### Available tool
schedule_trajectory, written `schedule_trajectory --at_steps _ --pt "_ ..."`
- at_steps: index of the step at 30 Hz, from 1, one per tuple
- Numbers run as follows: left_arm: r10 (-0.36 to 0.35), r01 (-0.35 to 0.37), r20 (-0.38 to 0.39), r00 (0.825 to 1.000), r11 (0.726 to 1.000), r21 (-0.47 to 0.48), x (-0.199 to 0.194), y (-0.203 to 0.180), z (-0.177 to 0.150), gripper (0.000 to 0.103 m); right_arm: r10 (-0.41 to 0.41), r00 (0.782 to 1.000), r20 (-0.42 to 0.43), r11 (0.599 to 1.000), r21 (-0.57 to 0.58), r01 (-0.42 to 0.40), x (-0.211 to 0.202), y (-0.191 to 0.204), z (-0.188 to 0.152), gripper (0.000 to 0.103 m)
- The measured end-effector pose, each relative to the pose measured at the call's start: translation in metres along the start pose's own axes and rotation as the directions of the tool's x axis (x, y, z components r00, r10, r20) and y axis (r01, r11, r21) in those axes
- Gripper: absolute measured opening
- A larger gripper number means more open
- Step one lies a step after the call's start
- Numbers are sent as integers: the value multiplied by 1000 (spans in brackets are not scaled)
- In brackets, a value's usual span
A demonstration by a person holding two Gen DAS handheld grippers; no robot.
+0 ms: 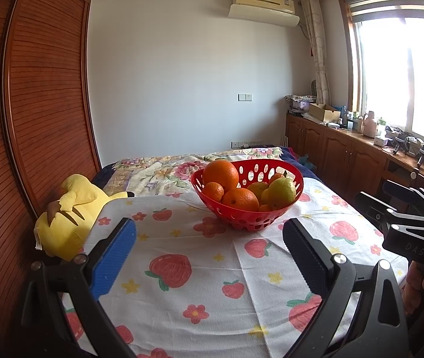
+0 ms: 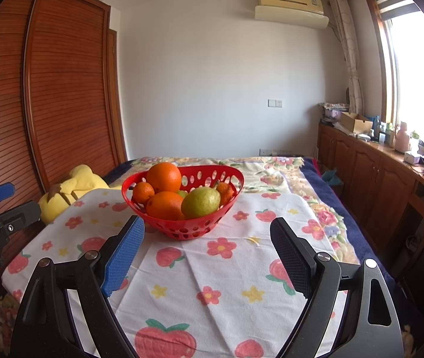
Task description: Organize fruits
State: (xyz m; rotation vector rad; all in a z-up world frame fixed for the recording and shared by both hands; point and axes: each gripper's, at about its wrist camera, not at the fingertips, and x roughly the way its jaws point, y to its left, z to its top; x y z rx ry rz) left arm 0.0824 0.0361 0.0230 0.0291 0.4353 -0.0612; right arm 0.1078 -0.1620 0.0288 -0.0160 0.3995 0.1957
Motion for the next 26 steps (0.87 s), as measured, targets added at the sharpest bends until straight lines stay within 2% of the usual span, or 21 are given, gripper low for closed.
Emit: schedule_trajectory --at_steps 26 --pt "-4 3 5 1000 1000 2 -4 0 5 99 1 1000 0 1000 1 -1 0 0 0 88"
